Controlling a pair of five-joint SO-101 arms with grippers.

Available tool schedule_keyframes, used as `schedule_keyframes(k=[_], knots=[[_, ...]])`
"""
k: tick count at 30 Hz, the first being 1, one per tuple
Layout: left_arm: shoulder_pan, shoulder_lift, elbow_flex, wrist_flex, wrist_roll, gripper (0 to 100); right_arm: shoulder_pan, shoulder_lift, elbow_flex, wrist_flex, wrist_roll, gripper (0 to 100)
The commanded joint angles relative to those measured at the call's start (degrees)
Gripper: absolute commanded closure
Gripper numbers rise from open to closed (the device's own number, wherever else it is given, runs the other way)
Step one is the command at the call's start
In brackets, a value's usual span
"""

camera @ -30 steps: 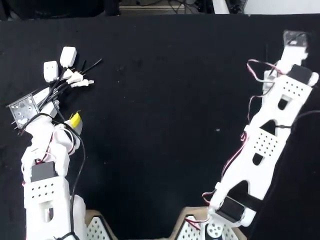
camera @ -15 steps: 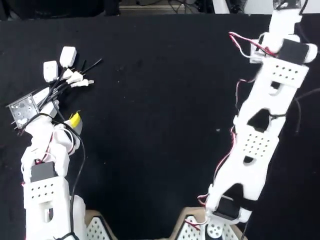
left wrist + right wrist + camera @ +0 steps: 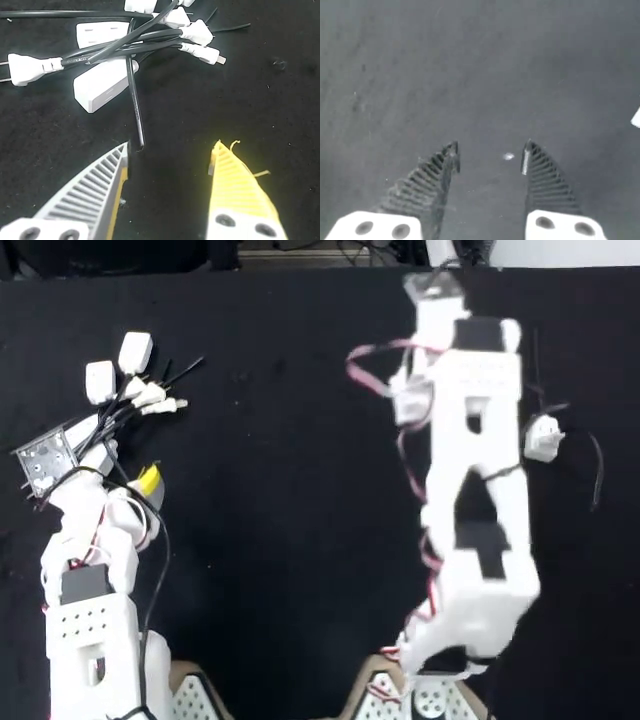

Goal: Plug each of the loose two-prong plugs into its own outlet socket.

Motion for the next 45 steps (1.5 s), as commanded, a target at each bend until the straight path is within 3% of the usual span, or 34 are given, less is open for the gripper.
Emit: schedule_keyframes(k=[1,9,14,21,28,33,39,45], knots=[[1.3,-0.4,-0.7,-1.1,-2.4,74,-4.6,-15.2,26.3,-15.2,-0.4,81.4],[2.9,-0.2,-1.8,-0.4,-6.5,73,-11.6,-34.0,63.1,-43.5,-1.0,81.8],[2.9,0.1,-4.6,3.0,-7.6,73,-14.5,-42.0,77.1,-57.8,-1.0,81.5],[2.8,16.8,-17.4,9.3,-13.4,73,-15.3,-49.5,83.5,-59.8,-1.0,81.8],[-1.3,40.8,-33.3,13.8,-14.9,73,-18.8,-54.6,93.4,-70.5,-1.0,81.8],[-9.0,51.4,-48.7,21.6,-29.6,73,-18.7,-57.4,96.4,-73.3,-0.9,81.8],[-11.3,63.5,-63.2,25.5,-42.9,73,-18.7,-57.7,96.4,-73.3,-0.8,81.8],[-11.0,75.1,-70.0,24.2,-45.6,74,-18.7,-57.7,96.5,-73.2,-0.6,81.8]])
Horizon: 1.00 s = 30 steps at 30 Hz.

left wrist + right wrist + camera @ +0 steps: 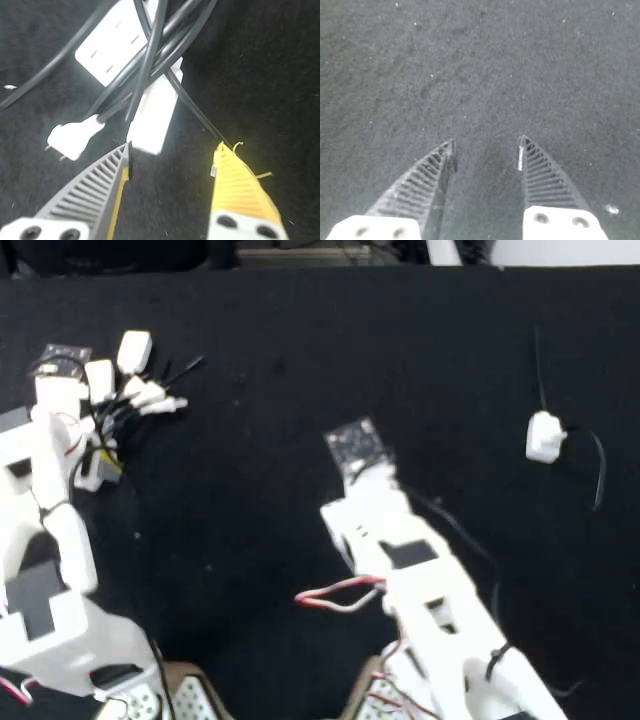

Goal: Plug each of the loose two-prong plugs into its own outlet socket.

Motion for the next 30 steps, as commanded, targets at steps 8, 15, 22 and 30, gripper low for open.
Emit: schedule_keyframes(k=[8,15,22,30], knots=[[-0.8,12.8,-16.1,-0.3,-1.1,74,-0.8,-1.8,-0.4,-1.3,0.2,81.8],[-0.4,14.5,-16.2,1.2,-1.1,74,-0.8,-1.7,-0.3,-1.3,0.2,81.8],[1.4,14.1,-19.6,15.0,-1.1,91,-0.8,-1.7,-0.3,-1.3,0.2,81.8],[2.5,13.0,-21.8,20.4,-0.8,97,-0.8,-2.0,0.6,-1.7,0.3,81.8]])
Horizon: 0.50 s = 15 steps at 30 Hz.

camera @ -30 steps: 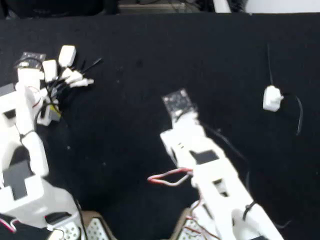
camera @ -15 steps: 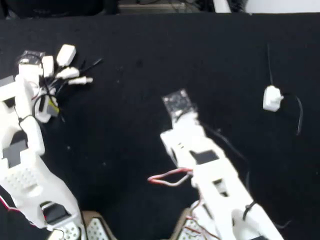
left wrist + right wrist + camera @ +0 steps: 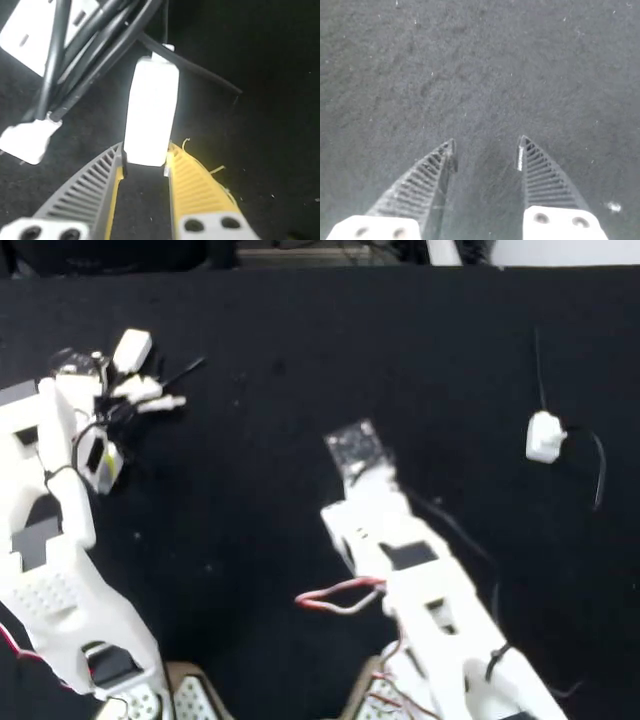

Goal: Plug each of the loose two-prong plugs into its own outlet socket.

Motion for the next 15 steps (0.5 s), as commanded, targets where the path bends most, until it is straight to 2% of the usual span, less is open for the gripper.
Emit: schedule_keyframes(k=[1,4,8,12,15], knots=[[1.0,-2.6,-4.3,4.1,-0.4,97,-0.8,-2.0,0.0,-1.7,0.3,81.8],[1.0,-5.3,-4.3,6.8,-0.4,97,-0.8,-2.0,0.0,-1.7,0.3,81.8],[0.7,-10.9,-4.1,14.9,-0.6,97,-0.8,-2.0,0.0,-1.7,0.3,81.8],[1.1,-14.3,-3.5,23.1,-5.4,97,-0.8,-2.0,0.0,-1.7,0.3,81.8],[3.6,-15.7,2.3,22.3,-7.4,97,-0.8,-2.0,0.0,-1.8,0.3,81.8]])
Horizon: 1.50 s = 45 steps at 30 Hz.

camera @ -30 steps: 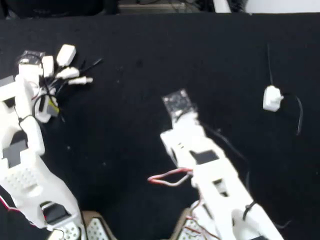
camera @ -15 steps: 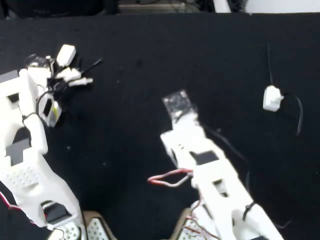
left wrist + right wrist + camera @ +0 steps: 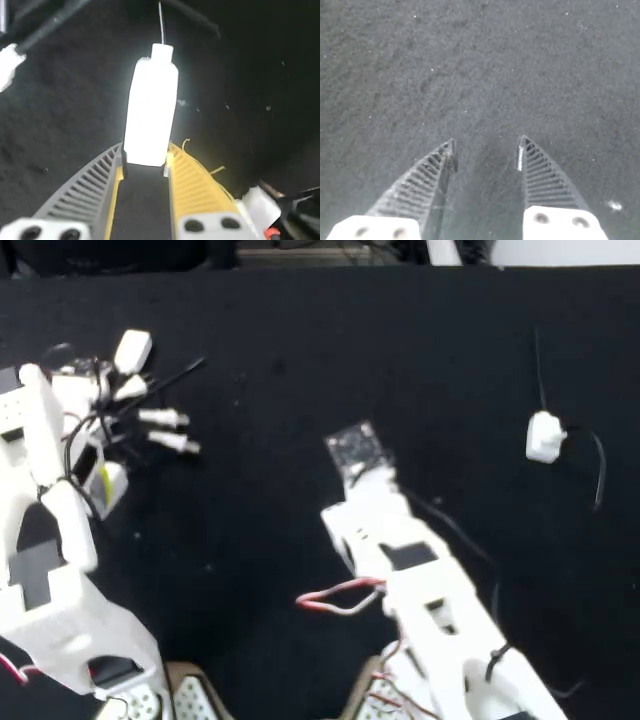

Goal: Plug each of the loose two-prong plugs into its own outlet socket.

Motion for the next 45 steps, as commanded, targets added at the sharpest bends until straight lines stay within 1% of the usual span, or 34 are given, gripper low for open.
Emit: schedule_keyframes(k=[1,5,10,12,15,16,17,19,22,24,27,29,32,35,38,40,42,45], knots=[[4.9,-4.3,4.5,1.4,-2.5,97,-0.8,-2.0,-0.4,-1.8,0.3,81.8],[14.7,-5.5,10.6,0.1,-2.3,97,-0.6,-2.0,-0.4,-1.8,0.3,81.8],[26.3,-8.8,13.4,-2.8,5.0,96,-0.4,-2.0,-0.4,-1.8,0.3,81.8],[30.7,-10.2,13.9,-2.7,7.1,90,-0.4,-2.1,-0.4,-1.8,0.3,81.8],[34.8,-12.3,14.9,-2.8,8.3,77,0.7,-2.1,-0.4,-1.8,-0.1,81.8],[35.1,-12.9,15.0,-3.1,8.3,74,2.0,-2.1,-0.6,-1.8,-0.2,81.8],[35.1,-13.5,14.8,-3.2,8.3,73,3.6,-2.1,-0.9,-1.8,-0.3,81.8],[34.7,-14.3,14.3,-3.2,8.2,74,7.1,-2.1,-2.0,-1.6,-1.3,81.8],[33.1,-15.0,13.5,-3.2,8.1,76,11.4,-2.1,-3.0,-1.4,-7.2,81.8],[31.2,-14.9,13.7,-4.4,8.1,76,12.9,-2.1,-3.3,-1.3,-9.0,81.8],[26.9,-14.6,17.8,-11.6,7.7,76,13.0,-2.1,-3.3,-1.3,-9.1,81.8],[24.1,-13.8,21.1,-15.3,4.7,76,13.0,-2.1,-3.3,-1.3,-9.1,81.8],[20.5,-12.7,24.0,-17.1,0.4,76,13.0,-2.1,-3.3,-1.3,-9.1,81.8],[19.9,-11.8,26.9,-17.0,-1.3,76,13.0,-2.1,-3.3,-1.4,-9.1,81.8],[22.7,-11.2,29.4,-17.1,-1.7,76,13.0,-2.1,-3.3,-1.4,-9.1,81.8],[26.9,-11.6,30.5,-16.9,-1.0,76,13.2,-2.1,-3.3,-1.5,-9.1,81.8],[32.0,-11.7,30.5,-16.6,2.0,76,13.5,-2.1,-3.3,-1.6,-9.1,81.8],[39.4,-11.3,29.2,-17.0,6.6,76,16.1,-2.1,-3.6,-1.7,-9.5,81.8]])
